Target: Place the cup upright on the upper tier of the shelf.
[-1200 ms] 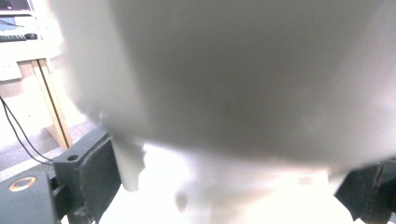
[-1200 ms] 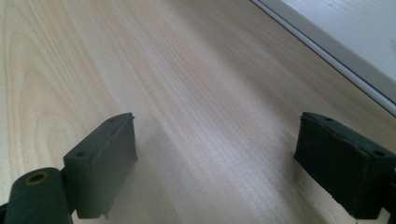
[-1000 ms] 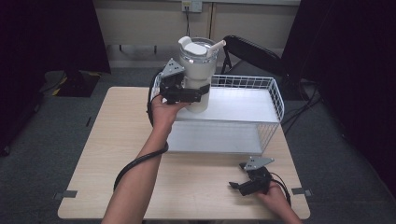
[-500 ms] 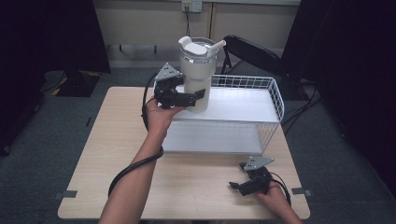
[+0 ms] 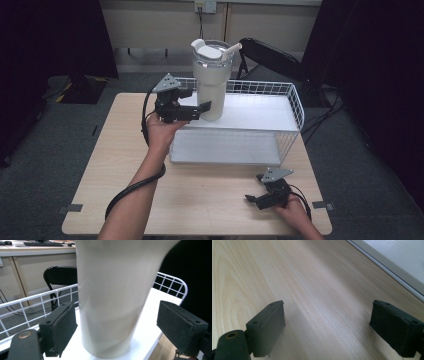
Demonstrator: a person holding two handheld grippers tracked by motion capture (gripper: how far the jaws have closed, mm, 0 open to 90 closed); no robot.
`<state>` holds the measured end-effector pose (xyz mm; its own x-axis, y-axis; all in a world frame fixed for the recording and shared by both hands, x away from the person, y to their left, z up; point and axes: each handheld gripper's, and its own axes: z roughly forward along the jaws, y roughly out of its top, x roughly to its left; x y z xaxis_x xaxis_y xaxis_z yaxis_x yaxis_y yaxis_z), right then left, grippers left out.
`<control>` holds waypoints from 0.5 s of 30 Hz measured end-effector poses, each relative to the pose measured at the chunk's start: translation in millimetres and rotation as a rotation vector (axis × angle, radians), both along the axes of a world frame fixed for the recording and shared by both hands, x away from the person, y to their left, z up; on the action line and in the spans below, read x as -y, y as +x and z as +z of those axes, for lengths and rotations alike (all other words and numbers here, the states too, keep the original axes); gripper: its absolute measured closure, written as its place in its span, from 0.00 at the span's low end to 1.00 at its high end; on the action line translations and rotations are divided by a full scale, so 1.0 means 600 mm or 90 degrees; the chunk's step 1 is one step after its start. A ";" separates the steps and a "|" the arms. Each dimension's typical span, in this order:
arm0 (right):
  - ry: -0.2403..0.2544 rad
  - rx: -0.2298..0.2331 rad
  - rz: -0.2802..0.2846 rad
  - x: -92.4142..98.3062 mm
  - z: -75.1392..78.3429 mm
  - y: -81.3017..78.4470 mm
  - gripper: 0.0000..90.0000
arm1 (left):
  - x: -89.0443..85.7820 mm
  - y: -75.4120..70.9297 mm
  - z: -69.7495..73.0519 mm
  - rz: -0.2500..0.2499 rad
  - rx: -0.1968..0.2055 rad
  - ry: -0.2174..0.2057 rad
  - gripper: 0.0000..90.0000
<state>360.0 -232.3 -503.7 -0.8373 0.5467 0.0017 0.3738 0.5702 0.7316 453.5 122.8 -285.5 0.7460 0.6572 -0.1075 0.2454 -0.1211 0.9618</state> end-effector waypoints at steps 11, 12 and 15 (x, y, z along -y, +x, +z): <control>0.000 0.001 0.002 0.000 0.000 0.001 0.13 | -0.018 -0.033 -0.003 -0.025 -0.003 0.002 0.17; 0.000 0.001 0.002 0.000 0.000 0.001 0.13 | -0.019 -0.036 -0.005 -0.028 -0.003 0.003 0.17; 0.000 0.001 0.002 0.000 0.000 0.001 0.13 | -0.024 -0.043 -0.008 -0.038 -0.009 -0.003 0.17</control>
<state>360.5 -232.1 -503.7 -0.8390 0.5441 0.0009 0.3714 0.5714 0.7319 427.7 137.0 -290.4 0.7818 0.6116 -0.1215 0.2514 -0.1309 0.9590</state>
